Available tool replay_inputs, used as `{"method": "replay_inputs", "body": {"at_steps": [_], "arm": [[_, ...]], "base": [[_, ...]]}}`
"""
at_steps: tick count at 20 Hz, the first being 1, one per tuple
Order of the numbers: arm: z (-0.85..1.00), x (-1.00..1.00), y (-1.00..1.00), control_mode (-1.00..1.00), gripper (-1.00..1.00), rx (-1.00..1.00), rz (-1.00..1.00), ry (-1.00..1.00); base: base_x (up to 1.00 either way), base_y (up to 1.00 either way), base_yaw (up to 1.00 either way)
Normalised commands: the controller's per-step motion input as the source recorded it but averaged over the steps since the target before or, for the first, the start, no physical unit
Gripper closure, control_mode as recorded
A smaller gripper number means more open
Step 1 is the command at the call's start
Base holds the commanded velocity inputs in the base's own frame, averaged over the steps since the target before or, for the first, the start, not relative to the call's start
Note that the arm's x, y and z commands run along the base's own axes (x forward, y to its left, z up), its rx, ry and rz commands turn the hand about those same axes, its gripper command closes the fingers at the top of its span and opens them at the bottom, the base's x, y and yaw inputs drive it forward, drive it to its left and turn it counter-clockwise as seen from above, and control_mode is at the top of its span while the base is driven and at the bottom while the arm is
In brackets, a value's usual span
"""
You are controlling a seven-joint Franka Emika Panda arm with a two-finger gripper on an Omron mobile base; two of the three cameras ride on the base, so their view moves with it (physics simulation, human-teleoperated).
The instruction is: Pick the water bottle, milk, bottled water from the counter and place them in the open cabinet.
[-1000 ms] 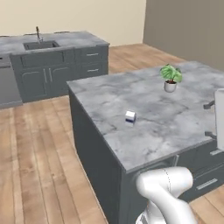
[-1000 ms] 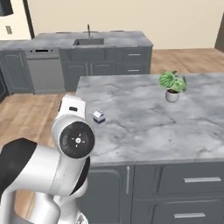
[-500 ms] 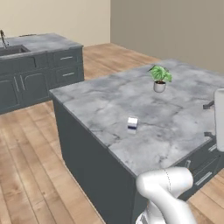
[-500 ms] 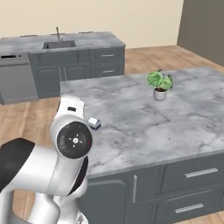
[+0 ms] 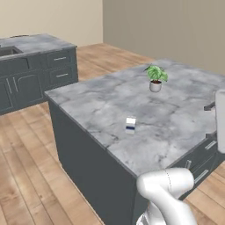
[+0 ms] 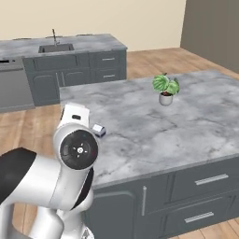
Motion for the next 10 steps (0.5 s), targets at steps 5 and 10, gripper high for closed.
{"method": "replay_inputs", "body": {"at_steps": [5,10], "arm": [[-0.55,0.59,0.13,-1.0,-1.0,0.01,0.0,0.24],[-0.52,0.55,0.14,-1.0,-1.0,0.04,0.0,0.2]], "base": [[0.0,0.0,0.0],[0.0,0.0,0.0]]}}
